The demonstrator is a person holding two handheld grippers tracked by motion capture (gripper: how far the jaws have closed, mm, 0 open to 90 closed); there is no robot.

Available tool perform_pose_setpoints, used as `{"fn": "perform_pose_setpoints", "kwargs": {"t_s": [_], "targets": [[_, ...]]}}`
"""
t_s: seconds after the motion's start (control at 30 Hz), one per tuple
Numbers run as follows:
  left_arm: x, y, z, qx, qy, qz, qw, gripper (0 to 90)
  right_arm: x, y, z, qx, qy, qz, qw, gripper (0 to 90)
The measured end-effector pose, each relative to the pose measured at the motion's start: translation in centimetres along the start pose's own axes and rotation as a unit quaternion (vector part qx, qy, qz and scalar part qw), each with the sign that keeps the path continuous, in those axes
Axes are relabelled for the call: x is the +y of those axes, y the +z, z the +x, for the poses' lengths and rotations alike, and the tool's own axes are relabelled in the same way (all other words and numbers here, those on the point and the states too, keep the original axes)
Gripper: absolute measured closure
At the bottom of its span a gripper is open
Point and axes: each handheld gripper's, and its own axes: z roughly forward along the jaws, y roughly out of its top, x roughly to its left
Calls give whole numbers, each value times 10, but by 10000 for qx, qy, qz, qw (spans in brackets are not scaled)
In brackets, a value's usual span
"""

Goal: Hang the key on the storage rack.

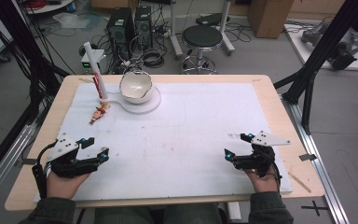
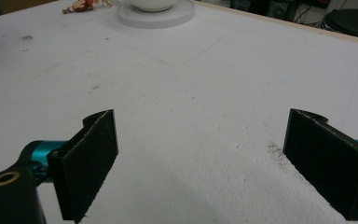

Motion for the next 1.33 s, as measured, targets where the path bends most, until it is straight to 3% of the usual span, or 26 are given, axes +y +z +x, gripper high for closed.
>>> {"fn": "perform_pose_setpoints", "kwargs": {"t_s": [0.97, 1.33], "targets": [[-13, -20, -2, 91, -69, -186, 9998, 287, -2, 6, 3, 83, -70, 226, 9997, 91], [-14, -19, -2, 47, -23, -208, 9998, 274, -4, 8, 5, 115, -75, 300, 9995, 91]]}}
